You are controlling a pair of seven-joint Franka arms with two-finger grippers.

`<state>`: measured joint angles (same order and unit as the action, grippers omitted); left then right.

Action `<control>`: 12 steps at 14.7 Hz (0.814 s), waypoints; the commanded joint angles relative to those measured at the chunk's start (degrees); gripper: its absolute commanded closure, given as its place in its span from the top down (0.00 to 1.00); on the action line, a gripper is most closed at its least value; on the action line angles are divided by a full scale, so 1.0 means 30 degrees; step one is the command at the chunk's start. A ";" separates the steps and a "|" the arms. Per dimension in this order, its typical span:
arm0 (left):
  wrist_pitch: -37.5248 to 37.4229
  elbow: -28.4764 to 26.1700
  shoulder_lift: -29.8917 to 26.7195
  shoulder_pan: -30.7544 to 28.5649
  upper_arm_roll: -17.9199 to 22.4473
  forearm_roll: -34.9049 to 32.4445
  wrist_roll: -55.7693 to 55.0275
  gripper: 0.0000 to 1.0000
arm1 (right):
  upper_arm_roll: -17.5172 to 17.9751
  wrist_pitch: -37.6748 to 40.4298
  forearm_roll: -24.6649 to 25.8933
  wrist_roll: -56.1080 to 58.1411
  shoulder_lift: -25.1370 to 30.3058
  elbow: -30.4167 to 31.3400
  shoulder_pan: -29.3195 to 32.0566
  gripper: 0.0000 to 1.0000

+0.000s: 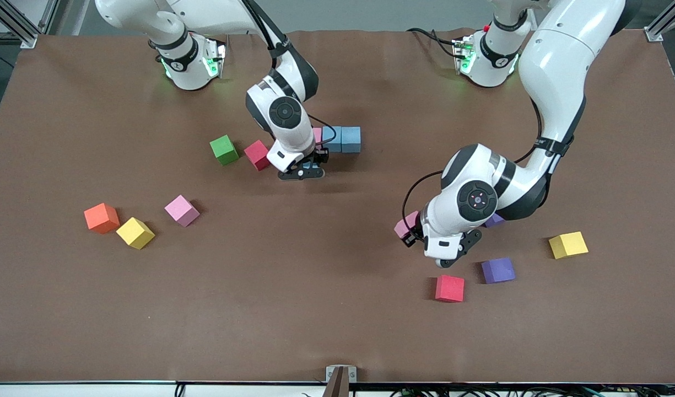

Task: Arrange 11 blocks into digit 3

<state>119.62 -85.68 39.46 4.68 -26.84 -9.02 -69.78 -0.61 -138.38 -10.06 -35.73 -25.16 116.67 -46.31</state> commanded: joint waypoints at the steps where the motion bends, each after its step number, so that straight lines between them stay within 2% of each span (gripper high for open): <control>1: -0.0265 -0.0091 -0.0203 0.0052 -0.0019 0.0223 0.0030 0.20 | -0.0178 -0.0309 0.0014 -0.0425 0.0505 0.0689 -0.0266 0.35; 12: -0.0265 -0.0032 -0.0232 -0.0064 -0.0019 0.0252 0.0057 0.20 | -0.0178 -0.1334 0.0043 -0.0777 0.0505 0.1421 -0.0530 0.35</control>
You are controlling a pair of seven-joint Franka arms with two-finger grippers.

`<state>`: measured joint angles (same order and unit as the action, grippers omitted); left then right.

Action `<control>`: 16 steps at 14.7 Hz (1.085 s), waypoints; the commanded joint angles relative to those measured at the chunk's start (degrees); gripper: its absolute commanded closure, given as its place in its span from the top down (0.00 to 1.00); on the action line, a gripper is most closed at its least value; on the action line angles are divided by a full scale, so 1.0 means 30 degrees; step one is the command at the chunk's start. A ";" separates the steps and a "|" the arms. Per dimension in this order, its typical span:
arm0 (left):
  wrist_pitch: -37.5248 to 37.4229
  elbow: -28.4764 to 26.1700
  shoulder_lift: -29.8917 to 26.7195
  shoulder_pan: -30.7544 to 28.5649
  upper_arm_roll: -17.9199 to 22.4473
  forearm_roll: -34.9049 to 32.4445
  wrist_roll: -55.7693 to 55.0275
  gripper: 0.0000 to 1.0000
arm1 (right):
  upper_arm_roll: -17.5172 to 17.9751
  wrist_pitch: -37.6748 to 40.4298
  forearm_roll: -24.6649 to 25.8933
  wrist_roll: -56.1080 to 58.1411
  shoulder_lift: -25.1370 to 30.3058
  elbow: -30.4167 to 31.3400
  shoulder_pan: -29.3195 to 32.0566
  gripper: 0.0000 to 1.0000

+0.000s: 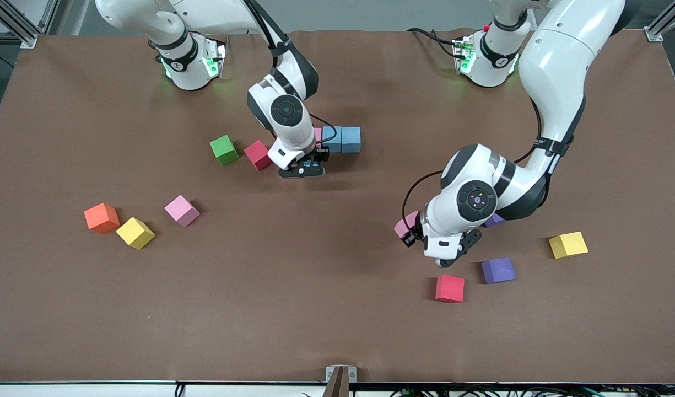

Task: Arrange 11 blocks into digit 3

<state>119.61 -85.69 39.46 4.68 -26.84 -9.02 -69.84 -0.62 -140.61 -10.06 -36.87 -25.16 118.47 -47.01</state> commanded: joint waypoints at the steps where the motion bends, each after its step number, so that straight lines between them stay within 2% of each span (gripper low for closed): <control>1: -0.0259 -0.0029 -0.0232 -0.0153 -0.0019 0.0252 0.0136 0.20 | -0.0175 -0.0591 0.0014 -0.0396 0.0506 0.0821 -0.0296 0.35; 16: -0.0288 0.0381 -0.0320 -0.0213 -0.0019 0.0281 0.0343 0.20 | -0.0175 -0.0621 0.0042 -0.0777 0.0594 0.1055 -0.0707 0.35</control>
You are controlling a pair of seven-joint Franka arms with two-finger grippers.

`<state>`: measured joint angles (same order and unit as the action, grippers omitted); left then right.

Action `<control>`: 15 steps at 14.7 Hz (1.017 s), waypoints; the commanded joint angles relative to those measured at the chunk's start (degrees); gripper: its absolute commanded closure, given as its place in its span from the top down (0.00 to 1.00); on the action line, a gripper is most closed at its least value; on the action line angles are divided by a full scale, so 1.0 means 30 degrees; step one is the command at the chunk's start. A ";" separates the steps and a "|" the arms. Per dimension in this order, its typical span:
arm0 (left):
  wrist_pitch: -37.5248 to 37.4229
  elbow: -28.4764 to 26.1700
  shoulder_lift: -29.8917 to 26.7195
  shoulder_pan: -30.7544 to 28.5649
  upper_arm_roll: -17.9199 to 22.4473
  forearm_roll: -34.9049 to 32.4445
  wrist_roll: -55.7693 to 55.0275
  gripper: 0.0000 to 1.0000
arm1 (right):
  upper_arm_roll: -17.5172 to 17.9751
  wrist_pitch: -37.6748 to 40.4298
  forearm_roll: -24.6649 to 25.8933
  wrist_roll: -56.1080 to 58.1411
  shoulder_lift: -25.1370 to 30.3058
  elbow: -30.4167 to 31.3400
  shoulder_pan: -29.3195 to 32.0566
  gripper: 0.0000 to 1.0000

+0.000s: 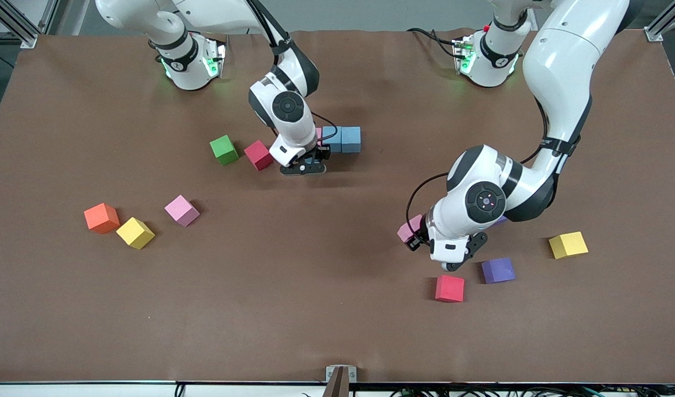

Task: Arrange 11 blocks into digit 3

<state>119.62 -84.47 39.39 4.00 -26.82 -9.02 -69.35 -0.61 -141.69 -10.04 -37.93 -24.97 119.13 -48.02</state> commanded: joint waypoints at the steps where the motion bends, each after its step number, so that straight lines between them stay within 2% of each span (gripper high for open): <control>1: -0.0265 -0.0055 -0.0297 -0.0042 0.0003 0.0281 0.0208 0.20 | -0.0177 -0.0260 0.0036 -0.0423 0.0560 0.0807 -0.0371 0.35; 15: -0.0645 -0.0026 -0.0560 -0.0131 -0.0026 0.0281 0.0120 0.20 | -0.0177 -0.0202 0.0066 -0.0394 0.0619 0.0953 -0.0371 0.35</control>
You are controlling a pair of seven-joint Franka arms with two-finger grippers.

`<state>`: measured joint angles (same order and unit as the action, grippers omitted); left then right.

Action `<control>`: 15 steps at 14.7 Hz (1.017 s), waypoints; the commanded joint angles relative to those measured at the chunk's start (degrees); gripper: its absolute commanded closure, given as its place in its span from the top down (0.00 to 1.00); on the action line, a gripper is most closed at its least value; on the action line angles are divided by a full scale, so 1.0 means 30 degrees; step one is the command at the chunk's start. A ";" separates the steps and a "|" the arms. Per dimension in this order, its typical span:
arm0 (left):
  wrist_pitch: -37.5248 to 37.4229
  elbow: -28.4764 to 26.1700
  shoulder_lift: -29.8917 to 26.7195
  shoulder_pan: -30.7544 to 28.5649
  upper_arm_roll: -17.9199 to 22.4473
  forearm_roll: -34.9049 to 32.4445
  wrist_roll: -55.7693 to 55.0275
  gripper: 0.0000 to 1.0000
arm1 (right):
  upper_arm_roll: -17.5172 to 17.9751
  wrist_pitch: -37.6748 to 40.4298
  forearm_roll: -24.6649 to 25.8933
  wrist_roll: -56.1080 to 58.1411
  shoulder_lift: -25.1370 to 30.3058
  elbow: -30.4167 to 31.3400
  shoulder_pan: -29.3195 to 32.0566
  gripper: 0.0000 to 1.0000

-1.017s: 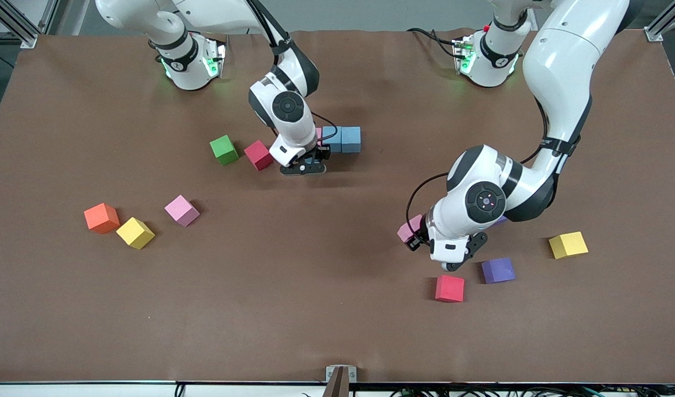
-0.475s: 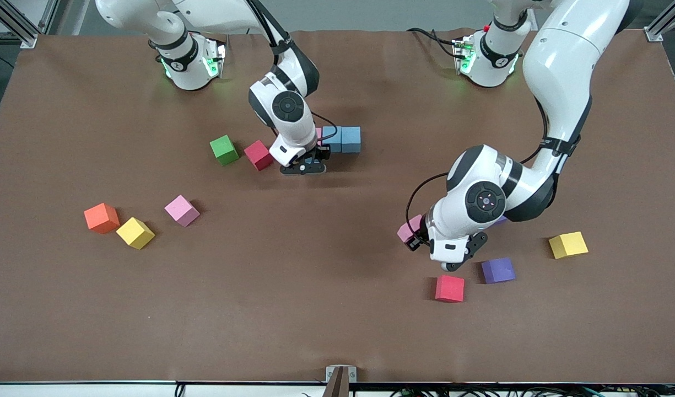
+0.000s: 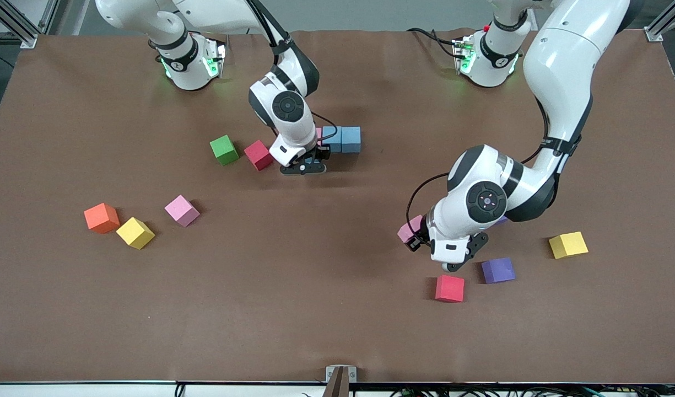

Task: Arrange 11 blocks into digit 3

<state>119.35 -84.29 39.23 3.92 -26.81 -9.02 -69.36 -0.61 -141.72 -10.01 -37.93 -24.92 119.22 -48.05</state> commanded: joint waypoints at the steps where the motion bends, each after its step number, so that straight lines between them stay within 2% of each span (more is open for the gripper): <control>1: -0.0583 -0.0087 -0.0568 -0.0106 -0.0056 0.0281 0.0150 0.20 | -0.0178 -0.0193 0.0056 -0.0423 0.0603 0.0926 -0.0389 0.35; 15: -0.0613 0.0205 -0.0568 -0.0193 0.0031 0.0223 0.0384 0.19 | -0.0148 -0.0076 0.0056 -0.0628 0.0632 0.0955 -0.0623 0.35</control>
<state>118.88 -83.72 38.75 3.71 -26.78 -9.02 -69.35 -0.61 -141.69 -10.01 -38.22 -24.57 119.80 -48.67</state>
